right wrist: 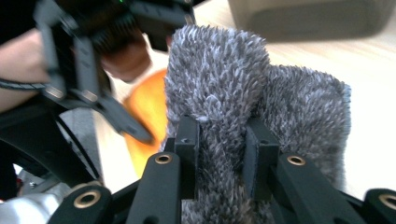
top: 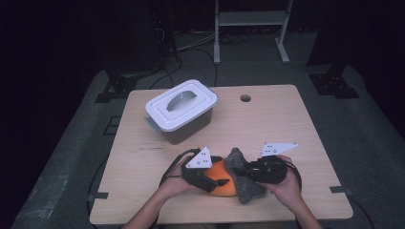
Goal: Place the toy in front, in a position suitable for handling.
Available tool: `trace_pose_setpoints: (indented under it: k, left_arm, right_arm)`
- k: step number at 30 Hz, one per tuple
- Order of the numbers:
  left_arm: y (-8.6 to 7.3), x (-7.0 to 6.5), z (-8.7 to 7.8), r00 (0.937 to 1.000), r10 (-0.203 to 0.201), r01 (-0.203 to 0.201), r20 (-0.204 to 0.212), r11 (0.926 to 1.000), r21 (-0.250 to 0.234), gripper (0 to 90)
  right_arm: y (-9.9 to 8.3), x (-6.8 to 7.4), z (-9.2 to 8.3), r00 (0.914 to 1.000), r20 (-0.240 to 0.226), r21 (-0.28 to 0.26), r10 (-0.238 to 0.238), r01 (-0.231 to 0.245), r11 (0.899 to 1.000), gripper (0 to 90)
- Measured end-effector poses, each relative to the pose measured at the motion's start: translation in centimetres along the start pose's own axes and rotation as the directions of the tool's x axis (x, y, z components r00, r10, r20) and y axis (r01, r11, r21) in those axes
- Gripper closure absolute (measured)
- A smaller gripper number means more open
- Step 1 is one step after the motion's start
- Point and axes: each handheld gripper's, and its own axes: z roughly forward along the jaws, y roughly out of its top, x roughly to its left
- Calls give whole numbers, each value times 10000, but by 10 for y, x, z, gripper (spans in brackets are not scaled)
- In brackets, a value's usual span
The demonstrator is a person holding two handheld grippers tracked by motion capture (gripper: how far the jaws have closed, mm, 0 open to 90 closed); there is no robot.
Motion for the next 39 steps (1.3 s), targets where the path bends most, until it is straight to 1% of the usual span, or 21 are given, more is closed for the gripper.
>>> trace_pose_setpoints:
  k: [2, 4, 6, 8, 10, 11, 13, 14, 16, 18, 20, 23, 25, 26, 27, 28, 31, 33, 35, 37, 39]
  left_arm:
    - [-1, 3, -5, 9996, -288, 288, -60, 9996, -28, 138]
    - [-2, 8, -12, 9982, -578, 576, 129, 9982, 144, 105]
    - [-6, 12, -17, 9970, -661, 648, 403, 9973, 337, 102]
    - [-10, 15, -18, 9959, -685, 656, 593, 9966, 491, 164]
    - [-11, 15, -18, 9966, -600, 582, 561, 9977, 346, 255]
    - [-10, 14, -18, 9971, -538, 523, 538, 9982, 291, 290]
    - [-4, 9, -14, 9982, -337, 337, 489, 9994, 19, 305]
    - [-1, 7, -11, 9985, -238, 242, 497, 9997, -89, 305]
    - [5, 1, -6, 9992, 24, -16, 404, 9998, -186, 298]
    - [7, -1, -5, 9993, 183, -181, 324, 9998, -58, 267]
    - [5, 0, -7, 9995, 12, -10, 319, 10000, -76, 203]
    - [3, 6, -10, 9977, -648, 647, 197, 9979, 94, 79]
    - [-1, 10, -11, 9944, -996, 991, 353, 9950, 146, 82]
    - [-2, 12, -10, 9924, -1097, 1086, 556, 9938, 240, 94]
    - [-2, 11, -11, 9925, -1067, 1058, 591, 9942, 175, 174]
    - [-1, 10, -12, 9951, -819, 817, 548, 9966, 53, 222]
    - [4, 4, -11, 9982, -399, 408, 449, 9990, -190, 302]
    - [8, -2, -7, 9984, -86, 100, 567, 9997, -232, 301]
    - [12, -7, -5, 9989, 138, -128, 449, 9997, -222, 291]
    - [11, -6, -6, 9992, 114, -109, 391, 9999, -129, 273]
    - [10, -2, -7, 9992, -306, 310, 259, 9994, -166, 213]
  right_arm:
    - [-3, -5, 1, 9999, 137, 179, 52, -55, 9998, 700]
    - [-5, -11, -2, 9992, 214, 127, 323, -326, 9994, 700]
    - [-8, -16, -5, 9981, 423, 229, 439, -449, 9987, 700]
    - [-9, -17, -6, 9978, 474, 432, 462, -482, 9979, 700]
    - [-5, -11, -8, 9974, 702, 446, 149, -181, 9988, 700]
    - [0, -6, -10, 9978, 663, 279, -79, 60, 9996, 700]
    - [10, 5, -14, 9992, 253, -219, -325, 331, 9992, 701]
    - [14, 10, -14, 9988, 141, -265, -463, 466, 9986, 700]
    - [19, 20, -10, 9959, 112, -139, -894, 895, 9959, 700]
    - [16, 21, -3, 9938, 185, 248, -1096, 1091, 9937, 700]
    - [12, 15, -3, 9968, 9, 189, -800, 800, 9966, 703]
    - [6, 6, -9, 9987, 113, 236, -495, 493, 9985, 703]
    - [2, 1, -13, 9994, 84, 189, -330, 329, 9993, 703]
    - [2, 0, -14, 9995, 116, 200, -292, 289, 9994, 703]
    - [2, -1, -16, 9995, 185, 270, -264, 259, 9993, 703]
    - [2, -1, -17, 9994, 233, 323, -252, 244, 9992, 703]
    - [10, 6, -21, 9981, 373, 244, -491, 482, 9985, 703]
    - [18, 14, -22, 9973, 73, -86, -733, 733, 9973, 702]
    - [24, 22, -20, 9926, 163, 138, -1207, 1205, 9926, 700]
    - [23, 23, -18, 9910, 232, 307, -1315, 1308, 9909, 701]
    - [18, 17, -17, 9940, 158, 340, -1081, 1075, 9936, 701]
